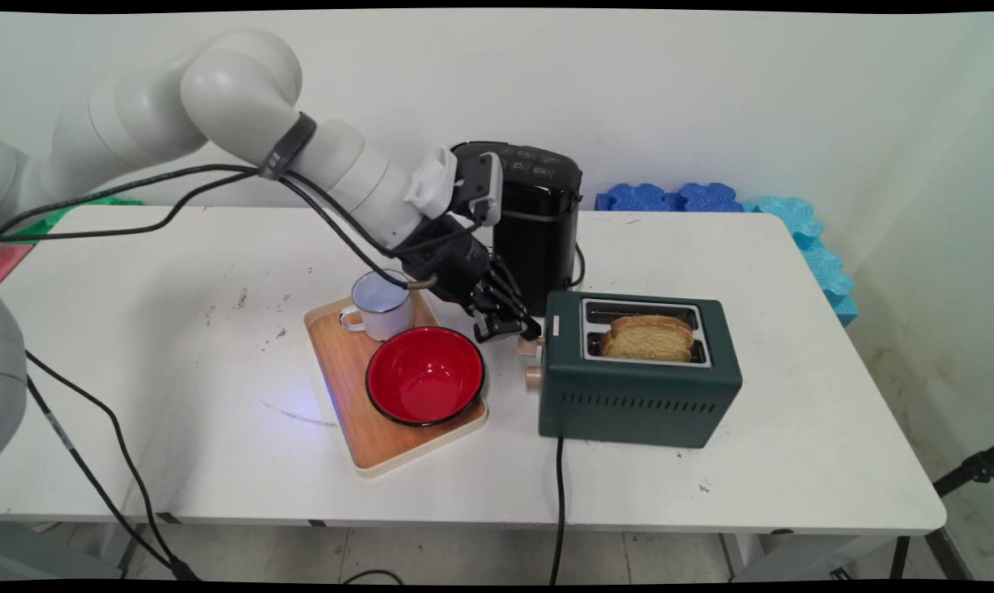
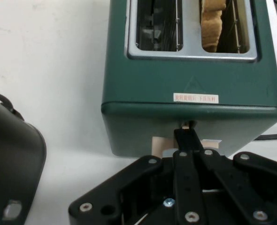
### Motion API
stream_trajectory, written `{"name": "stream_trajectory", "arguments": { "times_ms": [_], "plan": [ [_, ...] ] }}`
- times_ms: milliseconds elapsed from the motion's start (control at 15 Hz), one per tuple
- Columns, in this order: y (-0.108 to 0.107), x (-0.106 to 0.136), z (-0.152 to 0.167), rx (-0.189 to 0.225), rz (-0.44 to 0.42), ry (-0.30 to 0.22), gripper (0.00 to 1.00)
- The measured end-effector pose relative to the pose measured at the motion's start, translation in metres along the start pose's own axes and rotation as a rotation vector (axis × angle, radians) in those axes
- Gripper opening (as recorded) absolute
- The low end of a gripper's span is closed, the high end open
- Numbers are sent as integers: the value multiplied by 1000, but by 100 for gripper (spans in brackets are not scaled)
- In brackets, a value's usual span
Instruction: Press the toaster switch
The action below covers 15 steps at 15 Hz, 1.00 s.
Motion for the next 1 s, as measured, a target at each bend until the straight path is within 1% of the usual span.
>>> {"name": "stream_trajectory", "arguments": {
  "times_ms": [333,1000],
  "plan": [
    [3,-5,11,9,-2,7,0],
    [2,-18,25,26,-26,1,0]
  ]
}}
